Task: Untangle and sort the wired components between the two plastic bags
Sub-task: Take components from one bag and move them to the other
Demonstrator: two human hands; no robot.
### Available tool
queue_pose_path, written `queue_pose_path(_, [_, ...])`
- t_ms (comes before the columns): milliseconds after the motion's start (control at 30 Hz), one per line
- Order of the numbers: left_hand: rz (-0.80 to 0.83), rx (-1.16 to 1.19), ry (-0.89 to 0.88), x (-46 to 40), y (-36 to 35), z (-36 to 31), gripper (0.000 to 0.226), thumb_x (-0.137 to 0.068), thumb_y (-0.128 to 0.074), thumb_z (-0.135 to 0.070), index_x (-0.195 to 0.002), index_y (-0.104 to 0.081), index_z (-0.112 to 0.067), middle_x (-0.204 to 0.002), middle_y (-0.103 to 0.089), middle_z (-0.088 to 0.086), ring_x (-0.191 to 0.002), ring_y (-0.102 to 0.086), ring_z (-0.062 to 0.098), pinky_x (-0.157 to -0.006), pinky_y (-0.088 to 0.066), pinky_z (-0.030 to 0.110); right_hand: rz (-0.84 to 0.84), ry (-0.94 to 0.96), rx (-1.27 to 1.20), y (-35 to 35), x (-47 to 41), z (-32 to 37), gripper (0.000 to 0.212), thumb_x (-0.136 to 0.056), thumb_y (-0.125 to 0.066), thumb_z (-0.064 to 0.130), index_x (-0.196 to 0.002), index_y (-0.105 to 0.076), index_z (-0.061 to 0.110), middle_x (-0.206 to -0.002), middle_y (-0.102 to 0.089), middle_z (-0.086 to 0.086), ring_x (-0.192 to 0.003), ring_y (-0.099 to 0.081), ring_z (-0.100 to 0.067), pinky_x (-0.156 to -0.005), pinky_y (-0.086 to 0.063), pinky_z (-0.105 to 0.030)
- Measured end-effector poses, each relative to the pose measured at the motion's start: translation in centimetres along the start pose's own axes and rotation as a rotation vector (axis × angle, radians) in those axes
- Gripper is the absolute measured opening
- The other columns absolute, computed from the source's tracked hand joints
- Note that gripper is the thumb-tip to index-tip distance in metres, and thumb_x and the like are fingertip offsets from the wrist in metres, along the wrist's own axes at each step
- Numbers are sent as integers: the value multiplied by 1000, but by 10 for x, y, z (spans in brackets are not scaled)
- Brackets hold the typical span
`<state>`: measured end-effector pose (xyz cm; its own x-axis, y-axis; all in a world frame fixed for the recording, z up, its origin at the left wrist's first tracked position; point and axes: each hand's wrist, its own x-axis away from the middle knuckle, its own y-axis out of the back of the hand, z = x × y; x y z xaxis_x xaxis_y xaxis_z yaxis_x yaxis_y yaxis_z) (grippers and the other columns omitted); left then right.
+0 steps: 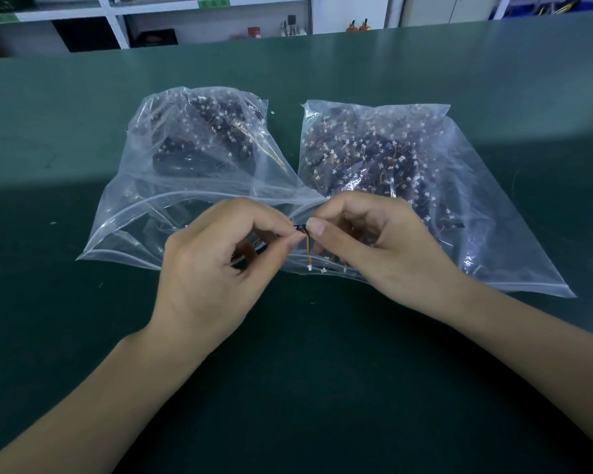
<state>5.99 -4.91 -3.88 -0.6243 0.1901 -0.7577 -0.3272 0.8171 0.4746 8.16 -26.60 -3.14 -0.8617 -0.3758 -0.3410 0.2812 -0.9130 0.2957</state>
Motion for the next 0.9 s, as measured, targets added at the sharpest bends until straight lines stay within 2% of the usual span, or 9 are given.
queue_pose_path(67, [6, 10, 76, 0, -1, 0, 13, -97, -78, -23, -107, -70, -21, -95, -72, -16, -87, -73, 11, -70, -56, 23, -5, 9, 19, 0, 0, -1, 12, -101, -68, 30, -93, -74, 24, -82, -73, -6, -73, -64, -33, -65, -51, -47])
queue_pose_path(133, [34, 13, 139, 1, -1, 1, 17, -98, -75, -29, -113, -69, -25, -93, -70, -17, -82, -71, 14, -67, -54, 23, -12, 24, 60, 0, 0, -3, 10, -101, -70, 26, -94, -75, 20, -82, -73, -5, -75, -66, -32, -70, -52, -52])
queue_pose_path(200, [71, -22, 132, 0, -1, 2, 11, -101, -71, -31, -105, -74, -21, -88, -68, -18, -76, -67, 16, -63, -49, 23, -15, 38, 95, 1, 1, -5, 9, -101, -71, 23, -97, -76, 17, -83, -73, -3, -75, -67, -31, -71, -52, -55])
queue_pose_path(300, [67, -36, 139, -1, 0, 1, 14, -102, -70, -29, -93, -75, -19, -84, -66, -18, -72, -63, 17, -63, -43, 17, -15, 48, 113, 1, 0, -5, 8, -101, -71, 21, -100, -77, 15, -86, -74, 0, -76, -68, -31, -72, -53, -54])
queue_pose_path(400, [64, -6, 167, -2, 0, -2, 14, -101, -71, -27, -90, -74, -19, -81, -66, -14, -71, -61, 18, -63, -41, 16, -12, 54, 130, 2, 0, -6, 7, -101, -72, 20, -100, -77, 16, -85, -74, 3, -73, -66, -29, -68, -53, -49])
queue_pose_path(500, [87, 21, 168, -2, 1, -4, 15, -99, -72, -21, -85, -72, -17, -78, -64, -13, -69, -60, 17, -60, -42, 19, -4, 76, 154, 2, 0, -6, 6, -101, -72, 20, -97, -76, 17, -82, -70, 12, -68, -62, -18, -64, -49, -32])
queue_pose_path(567, [92, 36, 170, -2, 1, -5, 15, -98, -72, -20, -84, -71, -17, -77, -62, -13, -69, -59, 16, -58, -42, 21, 7, 83, 168, 2, 0, -6, 6, -101, -72, 19, -96, -76, 19, -81, -68, 16, -68, -61, -15, -64, -47, -26])
queue_pose_path(700, [101, 38, 174, -2, 1, -4, 14, -98, -71, -18, -84, -71, -15, -78, -62, -11, -70, -60, 18, -58, -44, 28, 13, 74, 172, 1, 0, -7, 6, -101, -72, 19, -97, -76, 18, -82, -69, 15, -70, -62, -17, -65, -48, -27])
queue_pose_path(900, [124, 35, 141, -2, 1, -3, 13, -98, -70, -15, -85, -70, -15, -79, -62, -10, -71, -60, 20, -58, -44, 31, 26, 76, 164, 2, 0, -5, 6, -100, -72, 18, -95, -75, 19, -79, -68, 17, -68, -61, -11, -63, -47, -26])
